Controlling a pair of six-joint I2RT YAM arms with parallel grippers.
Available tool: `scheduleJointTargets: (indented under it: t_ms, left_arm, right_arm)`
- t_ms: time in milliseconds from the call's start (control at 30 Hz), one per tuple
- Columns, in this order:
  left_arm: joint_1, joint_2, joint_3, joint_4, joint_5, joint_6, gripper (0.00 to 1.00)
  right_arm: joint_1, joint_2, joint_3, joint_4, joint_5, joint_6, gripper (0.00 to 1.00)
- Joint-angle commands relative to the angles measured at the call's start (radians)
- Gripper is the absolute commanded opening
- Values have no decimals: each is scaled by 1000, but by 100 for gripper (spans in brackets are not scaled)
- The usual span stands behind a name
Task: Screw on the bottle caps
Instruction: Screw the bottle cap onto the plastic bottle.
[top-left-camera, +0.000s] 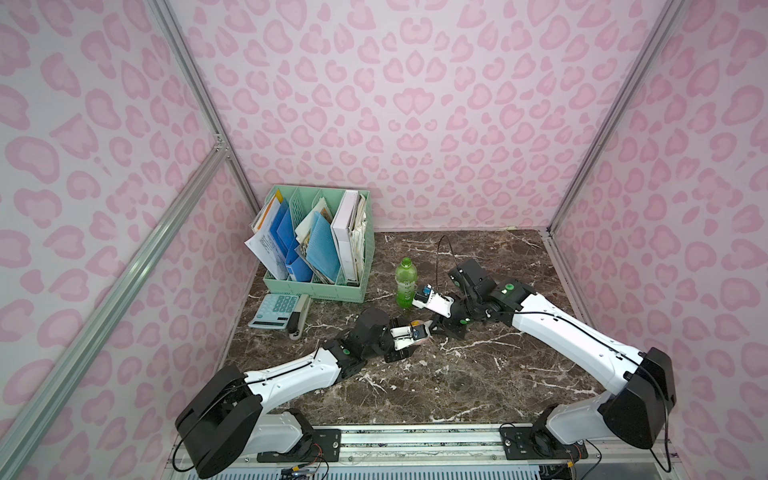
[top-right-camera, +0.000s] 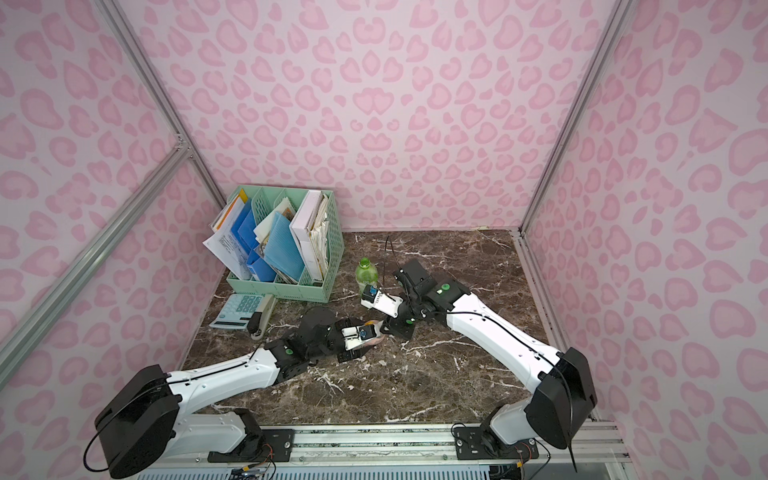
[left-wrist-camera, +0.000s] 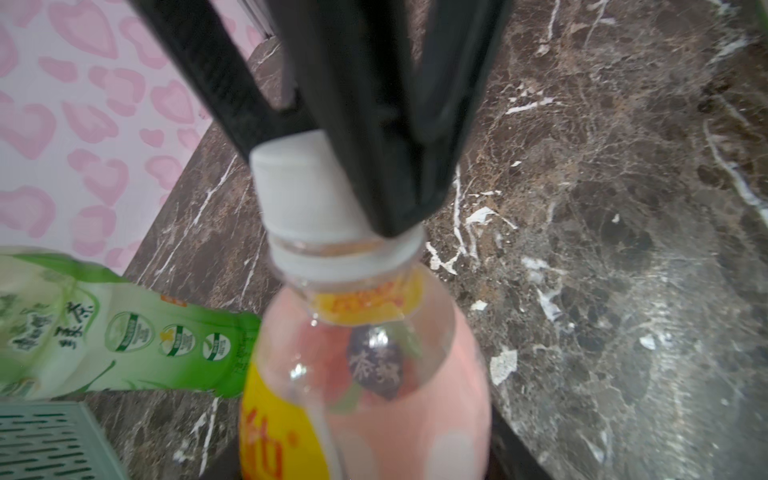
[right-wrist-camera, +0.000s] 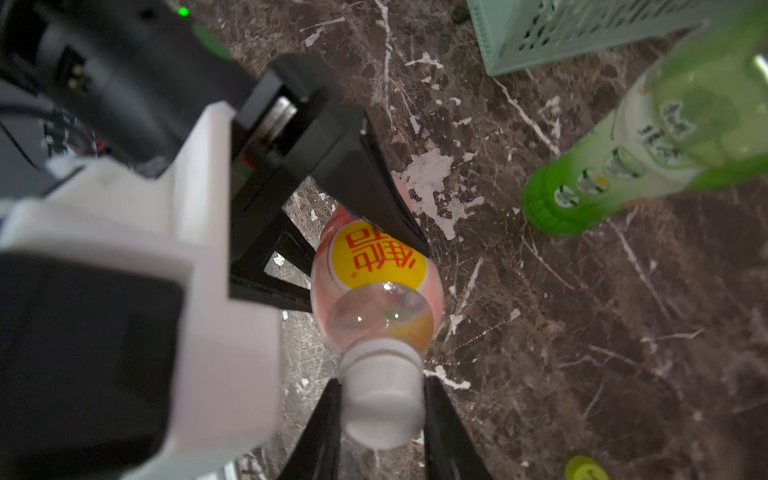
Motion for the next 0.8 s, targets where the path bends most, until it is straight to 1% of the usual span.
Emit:
scheduleJointTargets:
  t_ms: [0,100,200,233,267,300,400,467,500,567,633,700,767]
  left_arm:
    - [-25,-14,-20,210,-81,43,46]
    - [-39,-23,-42,254,-112,52,46]
    - [-48,-26,-53,277,-134,62,46]
    - [-51,-25,-55,280,-141,64,46]
    - [-54,-22,-57,288,-149,68,46]
    - [-58,-18,-57,291,-154,72,46]
    - [-71,-10,-62,302,-172,83,45]
    - [-72,-5,-64,308,-178,85,45]
    - [-72,-2,-63,303,-183,86,45]
    - [-72,11,-53,279,-197,87,45]
    - [-69,29,-45,265,-203,85,45]
    - [-58,38,-44,260,-181,70,45]
    - [-37,40,-36,234,-132,57,45]
  right_arm:
    - [-3,8,10,74,-70,503,13]
    - [-46,-24,-61,172,-141,845,11]
    - [-61,-100,-207,354,-193,1198,11]
    - [-61,-123,-231,392,-184,1281,11]
    - [-58,-143,-242,416,-165,1345,11]
    - [-53,-153,-236,419,-145,1379,12]
    - [-42,-156,-212,410,-133,1453,19]
    - [-42,-157,-208,418,-129,1454,26]
    - [-44,-154,-203,424,-131,1411,28]
    - [-43,-145,-161,386,-98,1247,34]
    - [-43,-144,-115,320,-48,1067,42]
    - [-50,-162,-89,270,23,914,51]
    - [-63,-196,-91,263,45,752,59]
